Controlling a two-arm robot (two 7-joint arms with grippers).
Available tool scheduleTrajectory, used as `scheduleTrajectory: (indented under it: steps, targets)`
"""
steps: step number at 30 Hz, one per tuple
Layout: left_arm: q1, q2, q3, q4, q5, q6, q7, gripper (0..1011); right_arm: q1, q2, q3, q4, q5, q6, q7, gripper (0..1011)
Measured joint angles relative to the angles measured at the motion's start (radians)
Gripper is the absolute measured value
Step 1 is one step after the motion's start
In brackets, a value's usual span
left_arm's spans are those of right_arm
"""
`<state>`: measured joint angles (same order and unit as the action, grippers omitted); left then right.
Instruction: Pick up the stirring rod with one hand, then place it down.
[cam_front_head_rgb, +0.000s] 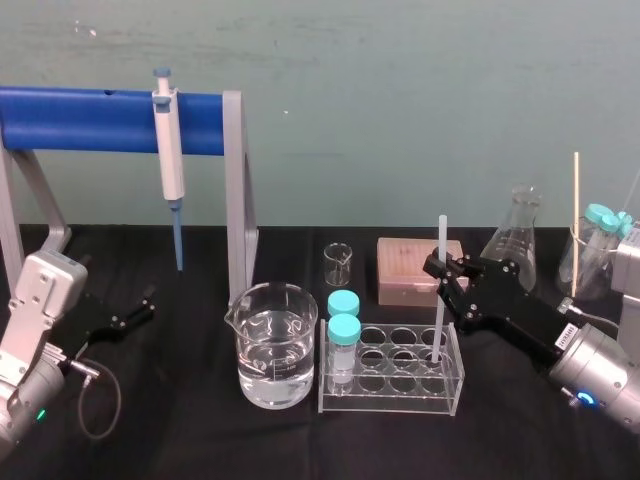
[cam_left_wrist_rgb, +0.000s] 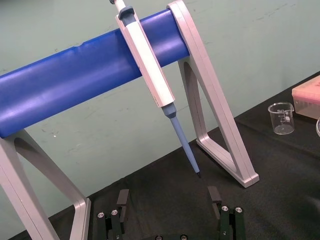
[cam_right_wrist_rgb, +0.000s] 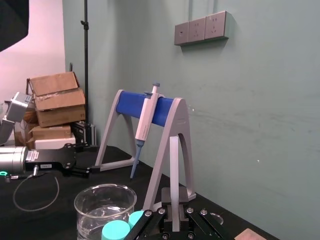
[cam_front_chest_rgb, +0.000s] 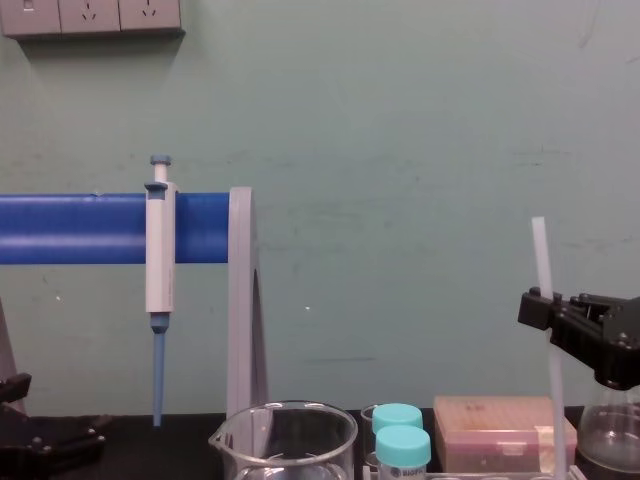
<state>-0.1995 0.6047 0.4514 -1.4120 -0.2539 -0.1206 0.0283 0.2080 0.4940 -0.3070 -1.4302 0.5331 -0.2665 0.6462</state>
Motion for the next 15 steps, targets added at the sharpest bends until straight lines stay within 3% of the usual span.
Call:
scheduleTrajectory:
  steps: [15]
  targets:
    - [0.000, 0.000, 0.000, 0.000, 0.000, 0.000, 0.000, 1000, -0.015, -0.017, -0.009, 0.036, -0.001, 0.026, -0.024, 70]
